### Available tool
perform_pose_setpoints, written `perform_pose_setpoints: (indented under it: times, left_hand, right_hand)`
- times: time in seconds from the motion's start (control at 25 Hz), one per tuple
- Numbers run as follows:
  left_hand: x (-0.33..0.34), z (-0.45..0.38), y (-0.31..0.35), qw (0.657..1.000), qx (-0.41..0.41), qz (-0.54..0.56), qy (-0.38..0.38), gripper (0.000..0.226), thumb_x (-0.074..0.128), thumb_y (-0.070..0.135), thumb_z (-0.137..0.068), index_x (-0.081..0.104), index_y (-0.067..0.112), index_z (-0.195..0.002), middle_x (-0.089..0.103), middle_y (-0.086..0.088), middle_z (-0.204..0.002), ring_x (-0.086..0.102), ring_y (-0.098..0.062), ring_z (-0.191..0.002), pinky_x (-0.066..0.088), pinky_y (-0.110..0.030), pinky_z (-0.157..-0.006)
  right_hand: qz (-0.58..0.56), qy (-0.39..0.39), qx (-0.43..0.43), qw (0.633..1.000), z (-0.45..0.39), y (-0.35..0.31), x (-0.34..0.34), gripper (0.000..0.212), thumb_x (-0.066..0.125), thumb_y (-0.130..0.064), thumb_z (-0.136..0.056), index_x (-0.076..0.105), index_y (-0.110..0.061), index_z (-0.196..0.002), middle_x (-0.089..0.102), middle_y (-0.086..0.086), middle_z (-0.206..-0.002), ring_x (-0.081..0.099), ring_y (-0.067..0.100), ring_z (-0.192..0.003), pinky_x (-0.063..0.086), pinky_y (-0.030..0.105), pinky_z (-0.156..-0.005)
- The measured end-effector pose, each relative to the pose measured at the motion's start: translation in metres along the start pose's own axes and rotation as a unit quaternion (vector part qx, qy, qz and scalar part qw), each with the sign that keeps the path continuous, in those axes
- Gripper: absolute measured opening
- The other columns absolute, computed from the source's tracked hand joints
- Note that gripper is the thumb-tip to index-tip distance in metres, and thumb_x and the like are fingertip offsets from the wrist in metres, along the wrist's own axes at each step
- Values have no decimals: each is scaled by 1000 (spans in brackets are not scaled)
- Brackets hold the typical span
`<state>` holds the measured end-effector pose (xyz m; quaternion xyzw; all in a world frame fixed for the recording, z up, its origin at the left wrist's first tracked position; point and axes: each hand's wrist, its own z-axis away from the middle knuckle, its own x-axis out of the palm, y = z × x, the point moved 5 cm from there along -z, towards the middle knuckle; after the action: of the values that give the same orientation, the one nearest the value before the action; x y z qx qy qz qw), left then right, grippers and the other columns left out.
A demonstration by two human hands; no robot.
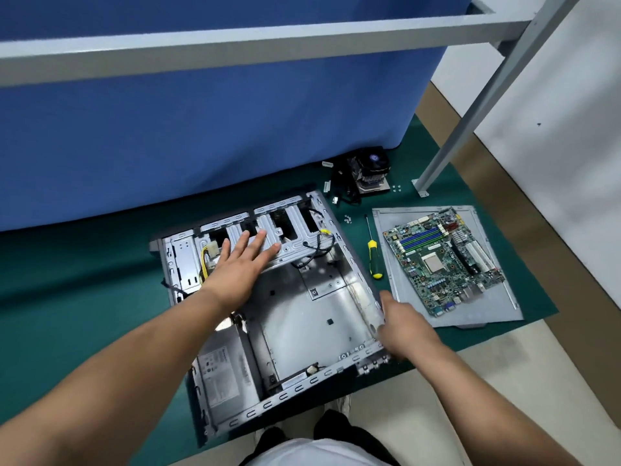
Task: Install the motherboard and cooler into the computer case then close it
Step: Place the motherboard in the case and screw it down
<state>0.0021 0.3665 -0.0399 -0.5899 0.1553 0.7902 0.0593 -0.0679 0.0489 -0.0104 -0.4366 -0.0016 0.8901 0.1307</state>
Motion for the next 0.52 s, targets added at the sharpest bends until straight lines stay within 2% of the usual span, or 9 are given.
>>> perform_pose_setpoints:
  times: [0.16, 0.28, 0.36, 0.52]
  left_hand:
    - [-2, 20, -22, 996, -88, -34, -5, 111, 42, -21, -77, -8, 31, -162, -19, -9, -170, -18, -38, -155, -5, -59, -125]
    - [0, 36, -26, 989, -139, -57, 1, 101, 53, -1, -84, -5, 24, -163, -14, -11, -170, -18, -40, -155, -7, -58, -124]
    - [1, 44, -25, 986, -154, -65, 8, 101, 56, 8, -85, -6, 20, -163, -17, -5, -170, -18, -38, -155, -7, -56, -124]
    - [6, 51, -7, 990, -136, -32, 17, 114, 63, 10, -84, -21, 28, -159, -19, 0, -170, -14, -32, -157, 2, -50, -127]
  right_hand:
    - [23, 38, -51, 998, -38, -33, -34, 55, 56, -5, -90, 49, -29, -139, 67, 4, -105, 67, 29, -91, 60, 43, -81]
    - [58, 70, -93, 992, -65, -59, -60, 39, 56, -11, -89, 59, -30, -122, 61, -1, -88, 64, 29, -84, 58, 39, -74]
    - [89, 98, -114, 985, -82, -78, -80, 39, 54, -9, -87, 62, -32, -116, 55, -5, -79, 61, 28, -80, 51, 34, -66]
    - [164, 116, -130, 971, -107, -104, -104, 49, 49, 0, -81, 61, -36, -112, 46, -3, -80, 53, 29, -81, 43, 35, -66]
